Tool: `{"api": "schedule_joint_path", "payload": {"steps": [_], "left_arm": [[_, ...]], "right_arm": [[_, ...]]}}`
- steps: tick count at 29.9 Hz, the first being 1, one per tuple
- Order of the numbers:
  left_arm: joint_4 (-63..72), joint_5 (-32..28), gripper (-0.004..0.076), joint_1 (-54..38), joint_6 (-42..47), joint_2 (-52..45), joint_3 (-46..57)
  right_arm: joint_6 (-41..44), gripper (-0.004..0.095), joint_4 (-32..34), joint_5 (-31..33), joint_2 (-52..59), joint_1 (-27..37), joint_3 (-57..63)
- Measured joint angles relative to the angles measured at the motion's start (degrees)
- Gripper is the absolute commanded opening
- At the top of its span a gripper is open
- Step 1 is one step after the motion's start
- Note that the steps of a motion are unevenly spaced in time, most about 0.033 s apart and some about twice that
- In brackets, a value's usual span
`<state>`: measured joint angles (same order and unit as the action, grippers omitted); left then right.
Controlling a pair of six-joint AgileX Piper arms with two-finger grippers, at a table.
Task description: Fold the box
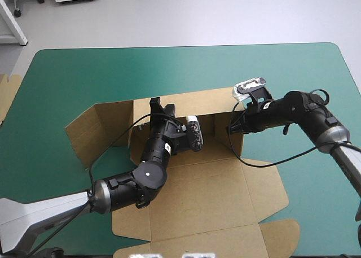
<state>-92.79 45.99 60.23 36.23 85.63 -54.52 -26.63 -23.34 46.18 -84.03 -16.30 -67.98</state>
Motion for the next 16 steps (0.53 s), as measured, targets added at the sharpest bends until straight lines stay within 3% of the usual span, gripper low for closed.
{"api": "schedule_joint_path", "payload": {"steps": [5,16], "left_arm": [[-0.79,-0.31,-0.0010,0.00,0.43,0.07,0.00],[-3.33,-0.47,-0.0010,0.11,2.41,0.07,-0.06]], "right_arm": [[1.18,-0.0020,0.62,-0.89,0.00,0.00,0.00],[2.64,-0.0011,0.67,-2.09,0.00,0.00,0.00]]}}
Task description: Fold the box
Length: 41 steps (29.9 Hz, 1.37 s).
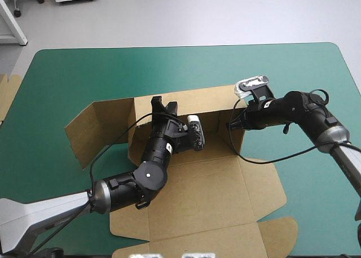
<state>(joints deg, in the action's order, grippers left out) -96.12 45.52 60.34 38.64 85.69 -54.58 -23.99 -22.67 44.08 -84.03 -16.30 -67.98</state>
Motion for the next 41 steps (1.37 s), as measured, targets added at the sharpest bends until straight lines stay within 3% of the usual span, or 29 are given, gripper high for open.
{"api": "schedule_joint_path", "payload": {"steps": [13,16,22,24,34,41], "left_arm": [[-0.06,0.00,0.0006,0.00,3.88,0.00,-0.04],[0.08,-0.20,0.0083,0.00,4.97,-0.20,-0.04],[1.96,-3.22,0.0337,0.00,7.45,-2.66,-0.73],[3.03,-4.50,0.0379,0.00,7.64,-3.38,-1.56],[7.64,-7.42,0.0380,4.14,-0.19,-4.06,-2.52],[4.28,-5.56,0.0380,9.86,-1.73,-4.82,-2.65]], "right_arm": [[1.85,-0.0011,0.00,-0.25,0.00,0.00,0.00],[2.03,-0.0011,0.00,-0.25,0.00,0.00,0.00],[2.86,-0.0011,-0.89,-0.25,-0.05,0.00,0.05],[3.11,-0.0011,-1.14,-0.14,-0.05,-0.04,0.05],[4.88,-0.0011,-1.13,0.09,-0.05,-0.11,0.05],[8.44,-0.0012,3.39,3.10,-0.10,-0.11,-3.87]]}}
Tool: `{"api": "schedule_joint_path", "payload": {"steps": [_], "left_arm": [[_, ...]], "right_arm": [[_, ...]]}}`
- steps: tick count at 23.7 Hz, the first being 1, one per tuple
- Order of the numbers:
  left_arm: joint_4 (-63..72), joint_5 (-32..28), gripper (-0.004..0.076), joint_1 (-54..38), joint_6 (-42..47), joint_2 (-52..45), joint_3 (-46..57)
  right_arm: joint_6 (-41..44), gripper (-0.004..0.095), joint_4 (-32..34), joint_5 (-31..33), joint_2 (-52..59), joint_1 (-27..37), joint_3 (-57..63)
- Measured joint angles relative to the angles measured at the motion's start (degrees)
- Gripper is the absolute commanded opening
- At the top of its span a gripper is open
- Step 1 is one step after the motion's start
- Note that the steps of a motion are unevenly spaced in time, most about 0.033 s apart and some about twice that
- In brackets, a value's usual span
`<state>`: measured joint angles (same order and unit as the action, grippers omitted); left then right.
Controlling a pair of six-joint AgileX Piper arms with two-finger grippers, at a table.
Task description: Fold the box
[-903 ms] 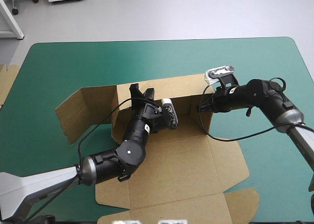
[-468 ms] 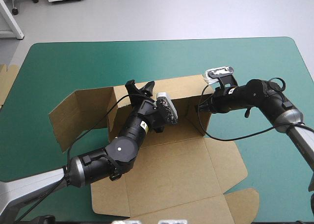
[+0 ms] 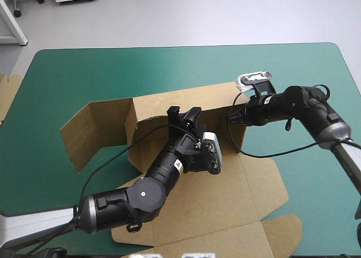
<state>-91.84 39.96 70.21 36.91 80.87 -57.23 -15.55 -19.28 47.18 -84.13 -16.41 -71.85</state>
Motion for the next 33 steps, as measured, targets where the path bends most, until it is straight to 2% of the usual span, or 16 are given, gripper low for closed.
{"api": "schedule_joint_path", "payload": {"steps": [8,14,22,28,33], "left_arm": [[-0.85,0.71,0.0361,0.33,1.44,-3.19,-3.82],[5.22,-0.77,0.0303,-0.92,3.06,-9.34,-8.15],[22.82,-6.64,0.0295,-25.30,2.42,-10.83,-12.48],[30.99,-6.96,0.0260,-37.43,-1.65,-10.95,-15.57],[45.25,-6.60,0.0260,-49.20,-7.53,-11.02,-15.78]], "right_arm": [[1.69,-0.0013,1.66,1.70,0.00,0.00,-1.94],[2.54,-0.0013,3.26,2.26,0.00,0.00,-1.94],[2.76,-0.0013,4.83,4.37,0.00,0.00,-2.00],[2.82,-0.0013,4.99,4.43,0.00,0.00,-2.00],[2.93,-0.0013,5.00,4.48,-0.21,0.44,-2.06]]}}
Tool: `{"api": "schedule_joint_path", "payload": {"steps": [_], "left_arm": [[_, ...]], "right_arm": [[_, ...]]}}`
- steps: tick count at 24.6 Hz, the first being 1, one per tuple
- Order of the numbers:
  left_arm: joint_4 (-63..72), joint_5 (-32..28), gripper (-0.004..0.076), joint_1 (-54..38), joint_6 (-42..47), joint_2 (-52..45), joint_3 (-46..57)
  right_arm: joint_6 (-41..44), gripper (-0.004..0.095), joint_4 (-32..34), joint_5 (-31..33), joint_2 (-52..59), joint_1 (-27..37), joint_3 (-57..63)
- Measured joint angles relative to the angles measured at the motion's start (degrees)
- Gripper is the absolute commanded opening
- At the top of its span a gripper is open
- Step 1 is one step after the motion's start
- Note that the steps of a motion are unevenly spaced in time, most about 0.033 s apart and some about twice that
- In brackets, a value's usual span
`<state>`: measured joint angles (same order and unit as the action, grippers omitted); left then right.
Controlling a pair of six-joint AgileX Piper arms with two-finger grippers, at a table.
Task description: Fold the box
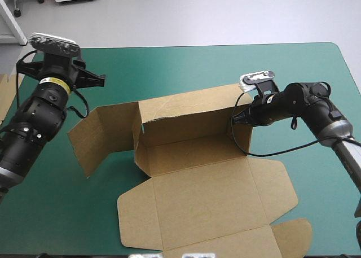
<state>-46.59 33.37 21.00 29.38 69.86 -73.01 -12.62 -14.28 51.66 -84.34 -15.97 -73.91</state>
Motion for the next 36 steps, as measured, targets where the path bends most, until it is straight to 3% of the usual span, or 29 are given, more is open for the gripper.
{"api": "schedule_joint_path", "payload": {"steps": [14,19,23,28,36], "left_arm": [[38.51,3.81,0.0260,-24.58,-25.89,0.53,0.14],[47.79,4.16,0.0259,-34.44,-32.37,1.61,5.43],[56.77,3.19,0.0235,-36.81,-38.65,2.08,12.45],[59.84,2.68,0.0210,-38.51,-39.53,3.59,16.74],[60.94,2.42,0.0191,-39.00,-41.19,3.64,16.86]], "right_arm": [[-0.42,-0.0013,0.00,0.41,-0.41,2.98,-0.05],[-0.65,-0.0013,-0.04,0.47,-0.41,2.98,-0.05],[-0.65,-0.0013,-0.04,0.69,-0.41,2.98,-0.18],[0.00,-0.0013,2.77,5.11,-0.75,2.98,-3.73],[0.63,-0.0013,5.09,18.33,-7.78,3.10,-17.37]]}}
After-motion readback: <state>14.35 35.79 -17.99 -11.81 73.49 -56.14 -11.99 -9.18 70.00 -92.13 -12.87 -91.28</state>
